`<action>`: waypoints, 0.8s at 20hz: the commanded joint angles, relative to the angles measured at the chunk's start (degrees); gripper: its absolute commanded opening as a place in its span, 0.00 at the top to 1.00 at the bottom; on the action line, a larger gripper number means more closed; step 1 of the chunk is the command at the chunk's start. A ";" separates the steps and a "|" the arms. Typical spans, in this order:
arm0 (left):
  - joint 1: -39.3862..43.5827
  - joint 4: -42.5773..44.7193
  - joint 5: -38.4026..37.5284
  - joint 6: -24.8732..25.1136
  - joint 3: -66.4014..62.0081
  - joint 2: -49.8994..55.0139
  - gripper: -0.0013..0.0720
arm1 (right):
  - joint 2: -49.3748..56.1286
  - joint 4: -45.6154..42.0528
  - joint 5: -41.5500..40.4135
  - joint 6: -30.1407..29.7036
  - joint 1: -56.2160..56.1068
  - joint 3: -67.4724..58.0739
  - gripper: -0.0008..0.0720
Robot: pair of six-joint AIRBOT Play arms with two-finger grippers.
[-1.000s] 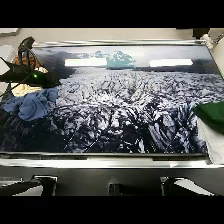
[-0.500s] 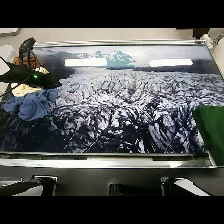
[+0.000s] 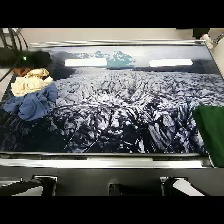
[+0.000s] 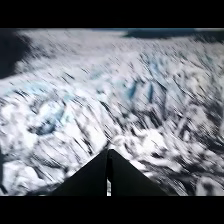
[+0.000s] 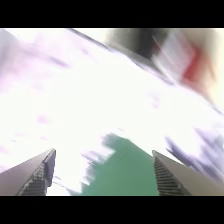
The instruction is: Fold the clothes and pants, and hang the long-sleeved shirts on hangers.
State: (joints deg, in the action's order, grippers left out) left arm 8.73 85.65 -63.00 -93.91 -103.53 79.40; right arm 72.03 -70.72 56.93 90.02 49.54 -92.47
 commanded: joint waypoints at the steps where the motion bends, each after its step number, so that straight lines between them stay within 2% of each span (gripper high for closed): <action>1: 3.50 21.18 -5.16 -9.90 -3.08 3.89 0.92 | 2.08 -7.50 0.61 2.58 -22.53 -5.84 0.06; 2: 3.50 18.56 -12.15 -10.34 -3.08 6.16 0.68 | 4.90 -12.07 8.00 6.51 -29.18 -5.84 0.06; 3: 3.39 14.56 -20.00 -10.25 -2.45 8.83 0.01 | 8.02 -12.72 15.67 6.56 -33.88 -5.84 0.06; 4: 3.37 9.31 -26.38 -6.60 -0.61 11.10 0.01 | 11.82 -11.10 22.77 6.14 -37.90 -5.84 0.06; 5: 3.74 4.35 -27.23 -2.69 2.71 11.69 0.01 | 15.61 -7.63 28.92 5.14 -40.94 -5.84 0.06; 6: 4.55 0.92 -24.09 -1.64 6.67 10.80 0.01 | 18.58 -4.46 32.94 3.93 -43.12 -5.84 0.06; 7: 5.66 -0.59 -18.03 -2.95 11.06 8.74 0.01 | 20.65 -3.32 34.40 3.63 -45.11 -5.70 0.06; 9: 7.10 0.50 -9.70 -6.71 17.03 5.81 0.01 | 21.22 -5.64 30.71 4.87 -48.09 -5.01 0.06; 11: 6.97 0.50 -9.55 -6.62 17.66 6.05 0.02 | 21.11 -7.76 28.06 5.73 -49.40 -5.01 0.06; 16: 7.04 0.46 -9.38 -6.62 17.64 6.05 0.02 | 21.09 -7.82 28.44 5.73 -49.46 -5.01 0.06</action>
State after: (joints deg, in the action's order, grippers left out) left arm 15.57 86.61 -73.32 -100.31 -86.74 85.58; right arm 92.77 -78.26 84.97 95.61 0.89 -97.49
